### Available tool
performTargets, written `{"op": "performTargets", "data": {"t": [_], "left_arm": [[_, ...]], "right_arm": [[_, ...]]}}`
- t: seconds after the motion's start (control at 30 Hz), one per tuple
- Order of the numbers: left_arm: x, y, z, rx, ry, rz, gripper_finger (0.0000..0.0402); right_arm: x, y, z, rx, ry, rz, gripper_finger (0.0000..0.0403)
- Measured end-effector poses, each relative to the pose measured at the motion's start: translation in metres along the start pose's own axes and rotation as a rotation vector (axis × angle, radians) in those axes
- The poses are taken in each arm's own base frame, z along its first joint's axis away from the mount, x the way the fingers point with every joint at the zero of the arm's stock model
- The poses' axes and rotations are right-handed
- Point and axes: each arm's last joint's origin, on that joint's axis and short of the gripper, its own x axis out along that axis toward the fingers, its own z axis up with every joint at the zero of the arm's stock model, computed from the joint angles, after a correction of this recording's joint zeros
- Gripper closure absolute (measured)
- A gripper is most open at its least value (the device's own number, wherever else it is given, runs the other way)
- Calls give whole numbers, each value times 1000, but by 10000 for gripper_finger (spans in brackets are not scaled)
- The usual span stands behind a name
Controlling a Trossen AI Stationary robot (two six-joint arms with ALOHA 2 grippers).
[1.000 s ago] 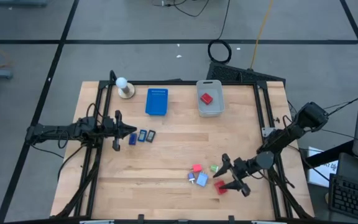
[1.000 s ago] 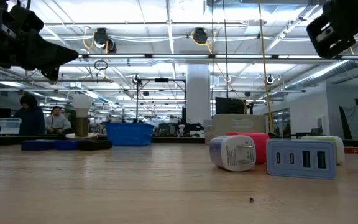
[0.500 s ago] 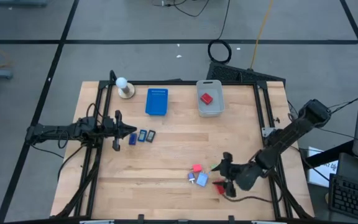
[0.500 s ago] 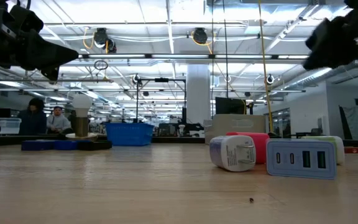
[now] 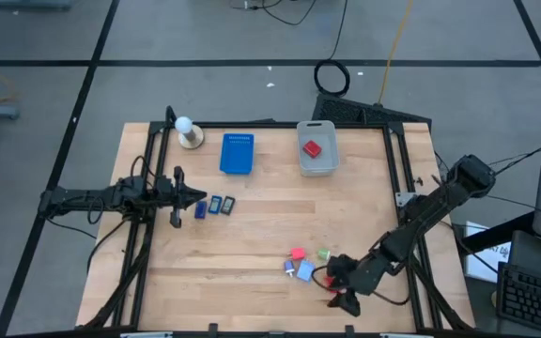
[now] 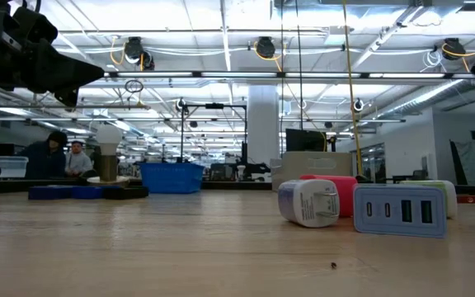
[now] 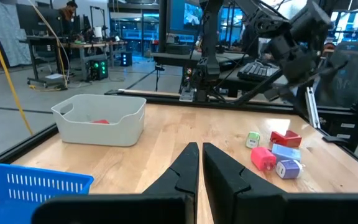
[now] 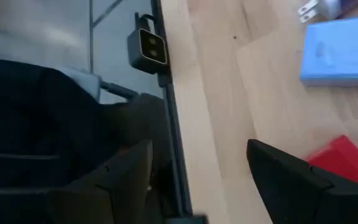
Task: Pick & Place Office items
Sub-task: Put the red charger adapter into the gray bin
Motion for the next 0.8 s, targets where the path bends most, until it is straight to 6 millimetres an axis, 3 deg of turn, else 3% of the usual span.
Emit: {"op": "performTargets", "data": {"t": [0.1, 0.27, 0.43, 0.8], "left_arm": [[0, 0, 0, 0, 0, 0, 380], [0, 0, 0, 0, -1, 0, 380], [0, 0, 0, 0, 0, 0, 380], [0, 0, 0, 0, 0, 0, 380]], "right_arm": [[15, -9, 1, 27, 73, -6, 147], [31, -8, 9, 49, 111, 119, 147], [41, -27, 1, 120, 260, 6, 147], [17, -37, -4, 174, 322, -180, 147]]}}
